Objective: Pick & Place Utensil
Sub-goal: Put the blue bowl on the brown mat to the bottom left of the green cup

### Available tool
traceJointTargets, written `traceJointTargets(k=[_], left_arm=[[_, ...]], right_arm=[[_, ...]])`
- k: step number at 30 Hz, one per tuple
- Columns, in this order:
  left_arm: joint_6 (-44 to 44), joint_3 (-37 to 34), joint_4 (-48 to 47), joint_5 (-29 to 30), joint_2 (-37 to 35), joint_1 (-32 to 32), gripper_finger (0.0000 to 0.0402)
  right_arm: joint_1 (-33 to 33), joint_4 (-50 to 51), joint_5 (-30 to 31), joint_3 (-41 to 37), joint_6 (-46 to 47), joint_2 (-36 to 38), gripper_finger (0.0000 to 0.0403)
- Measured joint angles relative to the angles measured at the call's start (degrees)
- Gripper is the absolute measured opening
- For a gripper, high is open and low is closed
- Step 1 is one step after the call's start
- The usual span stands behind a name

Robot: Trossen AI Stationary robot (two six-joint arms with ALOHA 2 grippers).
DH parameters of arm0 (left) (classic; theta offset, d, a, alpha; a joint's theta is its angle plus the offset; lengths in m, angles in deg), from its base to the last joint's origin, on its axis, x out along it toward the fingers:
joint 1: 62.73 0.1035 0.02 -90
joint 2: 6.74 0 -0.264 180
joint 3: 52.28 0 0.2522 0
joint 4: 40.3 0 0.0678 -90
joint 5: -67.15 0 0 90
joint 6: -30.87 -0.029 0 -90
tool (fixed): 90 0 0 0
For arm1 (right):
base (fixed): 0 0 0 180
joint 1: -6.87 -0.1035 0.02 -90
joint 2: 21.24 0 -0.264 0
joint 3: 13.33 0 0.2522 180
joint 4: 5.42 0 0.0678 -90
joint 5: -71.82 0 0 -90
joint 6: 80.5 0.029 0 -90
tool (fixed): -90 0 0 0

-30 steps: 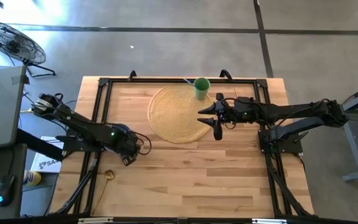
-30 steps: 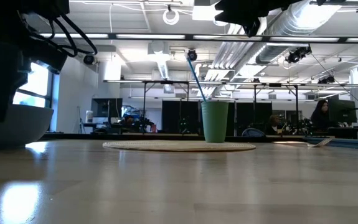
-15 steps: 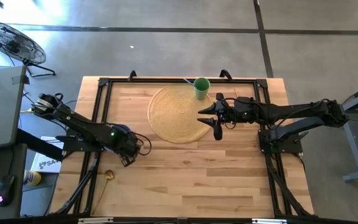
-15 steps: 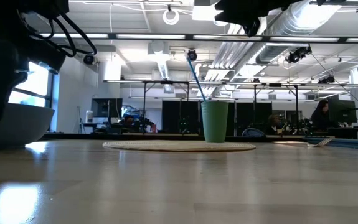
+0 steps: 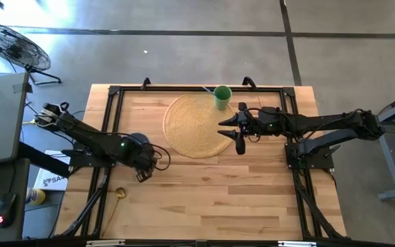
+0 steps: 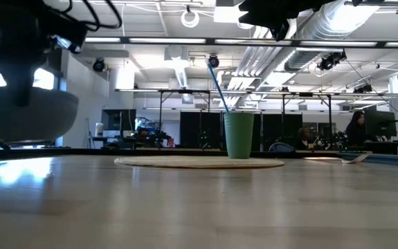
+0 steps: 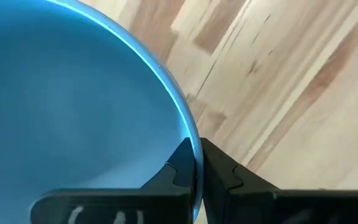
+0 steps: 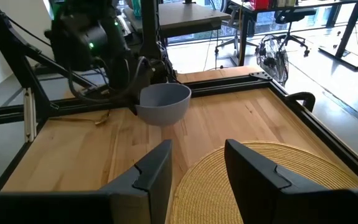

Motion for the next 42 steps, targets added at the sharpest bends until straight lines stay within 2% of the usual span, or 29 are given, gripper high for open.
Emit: traceJointTargets(k=[6,10,19,24,29,35,39,42], left_arm=[[-9.1,5.8,0.8,5.3,3.3,5.0,0.0002],[-21.3,10.6,2.3,6.3,8.1,11.5,0.0001],[-49.7,24.5,10.9,0.9,23.4,24.0,0.0001],[-66.1,33.4,11.4,0.5,32.3,26.7,0.0001],[-79.3,37.4,11.2,1.0,37.9,27.9,0.0002],[-82.2,37.8,11.6,3.3,39.2,30.9,0.0006],[-80.9,37.7,14.1,0.9,39.2,33.1,0.0007],[-78.9,37.8,14.7,-4.1,39.2,34.5,0.0008]], right_arm=[[0.0,0.0,0.0,0.0,-0.1,0.0,0.0140],[0.0,0.0,0.0,0.0,-0.1,0.0,0.0140],[0.0,0.1,0.0,0.0,-0.1,0.0,0.0140],[0.0,0.0,0.0,0.0,0.0,0.0,0.0140],[0.0,0.0,0.0,0.0,0.0,0.0,0.0140],[0.0,0.0,0.0,0.0,0.0,0.0,0.0140],[0.0,0.0,0.0,0.0,0.0,0.0,0.0140],[0.0,0.0,0.0,0.0,-0.1,0.0,0.0140]])
